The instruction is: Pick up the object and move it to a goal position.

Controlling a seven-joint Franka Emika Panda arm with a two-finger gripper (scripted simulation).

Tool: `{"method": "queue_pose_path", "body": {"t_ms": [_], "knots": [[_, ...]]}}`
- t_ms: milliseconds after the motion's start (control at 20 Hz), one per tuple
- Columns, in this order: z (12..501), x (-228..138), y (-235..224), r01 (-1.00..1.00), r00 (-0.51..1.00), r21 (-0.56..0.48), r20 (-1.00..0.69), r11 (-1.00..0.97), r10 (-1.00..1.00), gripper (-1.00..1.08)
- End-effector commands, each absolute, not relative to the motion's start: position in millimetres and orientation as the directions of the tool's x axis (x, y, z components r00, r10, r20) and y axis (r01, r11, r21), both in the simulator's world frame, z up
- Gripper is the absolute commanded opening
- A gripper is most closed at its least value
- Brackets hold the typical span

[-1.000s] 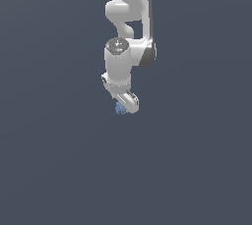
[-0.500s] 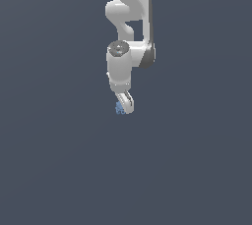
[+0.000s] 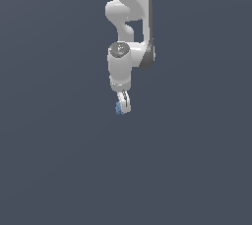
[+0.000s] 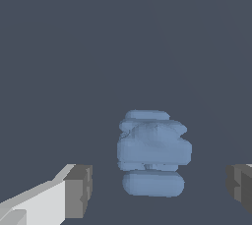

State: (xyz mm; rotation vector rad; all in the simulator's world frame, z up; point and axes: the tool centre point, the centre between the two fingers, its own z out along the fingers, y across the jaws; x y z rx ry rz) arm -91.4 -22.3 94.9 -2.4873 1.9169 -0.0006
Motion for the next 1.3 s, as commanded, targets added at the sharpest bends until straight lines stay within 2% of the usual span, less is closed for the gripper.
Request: {"method": "queue_pose_path", "body": {"t_ms": [0, 450, 1250], "knots": [[93.3, -93.6, -22.4, -0.973, 0.230, -0.001, 0.000, -0.230, -0.973, 1.00], [89.8, -95.0, -22.2, -0.976, 0.217, 0.000, 0.000, -0.217, -0.976, 1.00], [42.0, -95.9, -22.3, -0.977, 0.213, 0.000, 0.000, -0.213, -0.977, 1.00]]}}
